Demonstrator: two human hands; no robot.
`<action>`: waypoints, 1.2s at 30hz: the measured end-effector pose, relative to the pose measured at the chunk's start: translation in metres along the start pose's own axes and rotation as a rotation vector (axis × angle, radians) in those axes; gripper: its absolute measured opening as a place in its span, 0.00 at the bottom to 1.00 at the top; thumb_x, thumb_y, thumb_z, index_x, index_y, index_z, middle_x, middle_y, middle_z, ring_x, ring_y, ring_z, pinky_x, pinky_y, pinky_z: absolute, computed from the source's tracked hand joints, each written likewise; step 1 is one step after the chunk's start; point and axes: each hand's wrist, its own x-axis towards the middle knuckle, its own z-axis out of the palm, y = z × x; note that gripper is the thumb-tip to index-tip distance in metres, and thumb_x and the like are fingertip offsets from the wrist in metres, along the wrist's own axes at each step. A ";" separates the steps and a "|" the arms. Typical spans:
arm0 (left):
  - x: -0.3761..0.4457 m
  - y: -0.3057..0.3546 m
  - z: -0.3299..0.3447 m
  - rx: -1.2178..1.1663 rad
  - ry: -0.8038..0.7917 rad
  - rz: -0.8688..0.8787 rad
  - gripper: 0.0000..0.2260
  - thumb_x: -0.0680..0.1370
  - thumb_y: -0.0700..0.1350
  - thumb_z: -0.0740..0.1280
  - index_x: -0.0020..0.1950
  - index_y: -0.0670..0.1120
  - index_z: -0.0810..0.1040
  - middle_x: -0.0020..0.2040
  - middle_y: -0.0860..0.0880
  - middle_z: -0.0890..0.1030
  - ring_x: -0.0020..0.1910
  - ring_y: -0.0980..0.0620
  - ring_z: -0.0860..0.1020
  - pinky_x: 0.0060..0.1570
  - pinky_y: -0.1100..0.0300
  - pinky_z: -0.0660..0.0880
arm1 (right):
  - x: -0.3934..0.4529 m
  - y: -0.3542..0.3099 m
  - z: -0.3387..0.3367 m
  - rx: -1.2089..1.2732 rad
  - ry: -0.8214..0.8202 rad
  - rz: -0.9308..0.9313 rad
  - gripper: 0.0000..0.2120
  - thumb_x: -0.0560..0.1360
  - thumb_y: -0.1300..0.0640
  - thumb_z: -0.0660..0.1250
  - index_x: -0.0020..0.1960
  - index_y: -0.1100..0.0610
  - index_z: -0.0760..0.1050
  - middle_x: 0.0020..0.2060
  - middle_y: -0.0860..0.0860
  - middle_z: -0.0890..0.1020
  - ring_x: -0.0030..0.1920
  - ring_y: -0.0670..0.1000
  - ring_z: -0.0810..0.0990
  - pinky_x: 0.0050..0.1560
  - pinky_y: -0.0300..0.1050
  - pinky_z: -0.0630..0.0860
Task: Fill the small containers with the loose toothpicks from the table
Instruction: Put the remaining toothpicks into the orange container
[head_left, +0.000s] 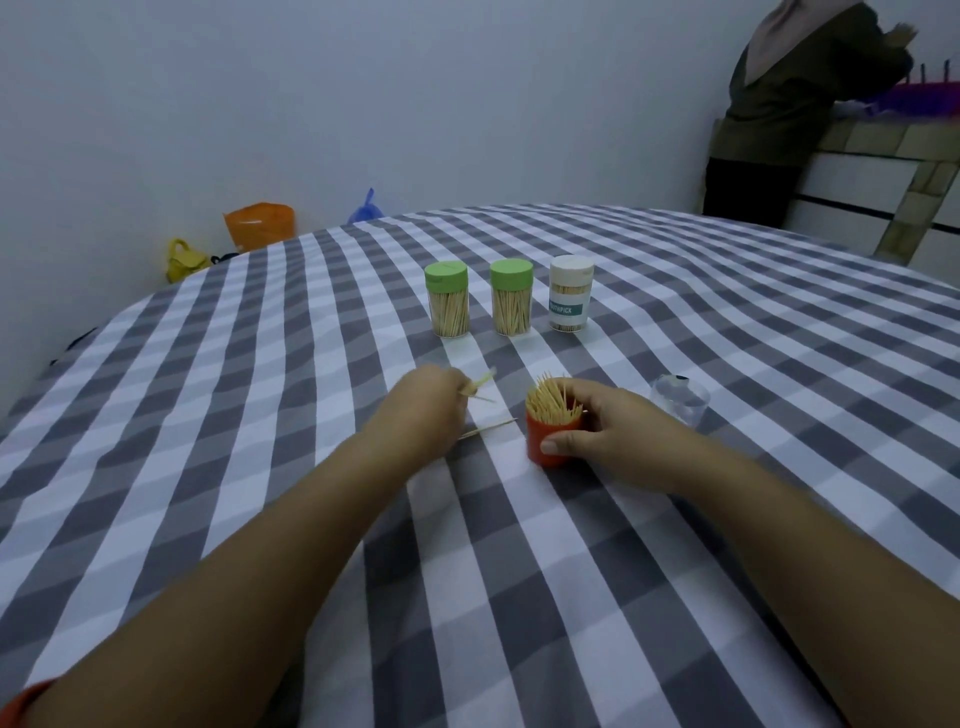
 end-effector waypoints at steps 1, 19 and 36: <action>0.000 -0.004 -0.003 -0.157 0.030 -0.028 0.08 0.81 0.42 0.60 0.53 0.44 0.78 0.50 0.44 0.80 0.48 0.47 0.78 0.51 0.54 0.77 | 0.000 -0.001 0.002 -0.007 0.003 0.000 0.29 0.74 0.52 0.69 0.72 0.46 0.63 0.65 0.47 0.74 0.60 0.47 0.73 0.62 0.41 0.69; -0.019 0.003 0.000 -1.588 0.220 0.062 0.08 0.84 0.41 0.53 0.53 0.47 0.71 0.37 0.50 0.82 0.48 0.50 0.83 0.56 0.56 0.76 | -0.007 -0.015 0.017 -0.065 -0.022 -0.041 0.31 0.75 0.50 0.67 0.74 0.45 0.58 0.67 0.46 0.72 0.65 0.48 0.71 0.59 0.38 0.66; -0.031 0.031 -0.004 -1.887 0.177 0.060 0.08 0.83 0.41 0.52 0.55 0.45 0.70 0.40 0.46 0.84 0.57 0.48 0.80 0.62 0.55 0.73 | -0.006 -0.014 0.017 -0.039 -0.015 -0.074 0.28 0.75 0.51 0.68 0.72 0.44 0.62 0.64 0.45 0.74 0.60 0.45 0.72 0.58 0.38 0.68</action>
